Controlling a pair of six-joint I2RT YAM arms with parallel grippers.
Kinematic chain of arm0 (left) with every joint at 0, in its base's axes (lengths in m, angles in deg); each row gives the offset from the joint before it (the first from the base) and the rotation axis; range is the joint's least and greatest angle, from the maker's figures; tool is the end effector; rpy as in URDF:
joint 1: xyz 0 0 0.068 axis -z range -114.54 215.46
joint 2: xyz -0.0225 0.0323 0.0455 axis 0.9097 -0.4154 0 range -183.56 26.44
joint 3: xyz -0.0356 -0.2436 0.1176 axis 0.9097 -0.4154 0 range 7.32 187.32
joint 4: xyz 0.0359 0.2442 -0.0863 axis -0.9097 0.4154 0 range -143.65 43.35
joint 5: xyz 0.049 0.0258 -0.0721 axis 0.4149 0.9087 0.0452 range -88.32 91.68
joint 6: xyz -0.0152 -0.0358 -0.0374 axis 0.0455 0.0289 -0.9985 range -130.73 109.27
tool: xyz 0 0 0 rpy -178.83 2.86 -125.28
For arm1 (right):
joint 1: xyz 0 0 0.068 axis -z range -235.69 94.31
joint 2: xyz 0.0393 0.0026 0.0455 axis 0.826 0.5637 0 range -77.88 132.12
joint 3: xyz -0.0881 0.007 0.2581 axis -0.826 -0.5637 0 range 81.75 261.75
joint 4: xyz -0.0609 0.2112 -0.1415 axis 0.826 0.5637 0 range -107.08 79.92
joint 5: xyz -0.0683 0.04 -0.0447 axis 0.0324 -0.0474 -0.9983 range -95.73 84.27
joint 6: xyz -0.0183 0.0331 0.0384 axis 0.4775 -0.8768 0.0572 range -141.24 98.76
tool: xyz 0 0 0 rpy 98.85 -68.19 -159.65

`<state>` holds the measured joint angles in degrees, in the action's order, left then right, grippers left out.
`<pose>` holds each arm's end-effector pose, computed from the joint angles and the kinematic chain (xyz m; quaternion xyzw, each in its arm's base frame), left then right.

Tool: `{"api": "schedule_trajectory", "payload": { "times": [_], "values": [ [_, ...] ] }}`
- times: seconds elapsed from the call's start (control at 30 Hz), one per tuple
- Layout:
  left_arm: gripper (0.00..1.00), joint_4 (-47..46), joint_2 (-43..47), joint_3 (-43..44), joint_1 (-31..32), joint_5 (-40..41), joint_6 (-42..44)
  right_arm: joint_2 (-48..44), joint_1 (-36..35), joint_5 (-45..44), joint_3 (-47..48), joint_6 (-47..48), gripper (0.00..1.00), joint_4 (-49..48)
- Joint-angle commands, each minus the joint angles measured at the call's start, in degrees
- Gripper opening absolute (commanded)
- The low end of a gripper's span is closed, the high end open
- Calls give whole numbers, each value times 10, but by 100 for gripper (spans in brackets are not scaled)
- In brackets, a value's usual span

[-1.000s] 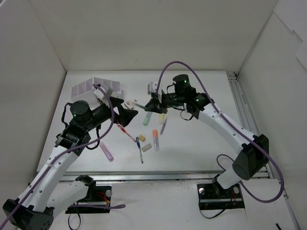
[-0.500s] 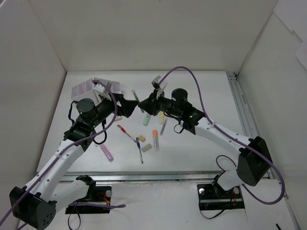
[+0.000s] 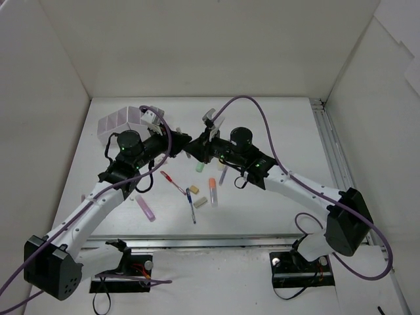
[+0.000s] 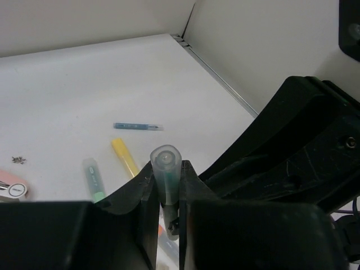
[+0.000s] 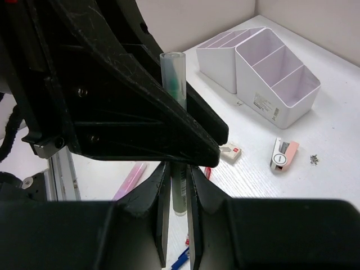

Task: Sort the stationery into containers
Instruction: Place the pen in the storage box.

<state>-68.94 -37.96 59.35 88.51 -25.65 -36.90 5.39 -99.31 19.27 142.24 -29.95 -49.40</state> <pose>0.2363 -0.1183 0.3631 0.1530 0.6738 -0.4413 0.5726 0.2379 0.2474 0.3537 -0.3468 0.5519 0.4541 0.6074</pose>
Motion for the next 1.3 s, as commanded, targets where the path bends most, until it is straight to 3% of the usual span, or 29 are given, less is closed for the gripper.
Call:
{"api": "schedule_trajectory", "payload": {
  "times": [0.0, 0.07, 0.1, 0.13, 0.17, 0.27, 0.47, 0.67, 1.0, 1.27],
  "values": [
    [0, -63, 11, 20, -6, 7, 8, -32, -3, -11, 4, 4, 8, -61],
    [0, -59, 17, 20, -6, 16, 19, -35, -4, -20, -1, 4, 20, -61],
    [0, -56, 18, 21, -6, 30, 22, -35, -4, -32, -3, 4, 35, -61],
    [0, -55, 21, 21, -13, 34, 23, -39, -5, -40, -7, 5, 41, -60],
    [0, -54, 23, 23, -19, 37, 29, -41, -4, -56, -11, 5, 65, -60],
    [0, -42, 19, 36, -64, 42, 52, -55, 4, -75, -27, 1, 98, -59],
    [0, -54, -35, 80, -182, 76, 114, -98, 42, -154, -87, -40, 98, -59],
    [0, -105, -178, 169, -244, 51, 155, -132, 57, -225, -142, -37, 98, -57],
    [0, -174, -417, 323, -278, 48, 139, -167, 91, -267, -180, -51, 98, 24],
    [0, -179, -453, 323, -273, 119, 173, -169, 96, -309, -197, -32, 98, 79]
  ]
}}
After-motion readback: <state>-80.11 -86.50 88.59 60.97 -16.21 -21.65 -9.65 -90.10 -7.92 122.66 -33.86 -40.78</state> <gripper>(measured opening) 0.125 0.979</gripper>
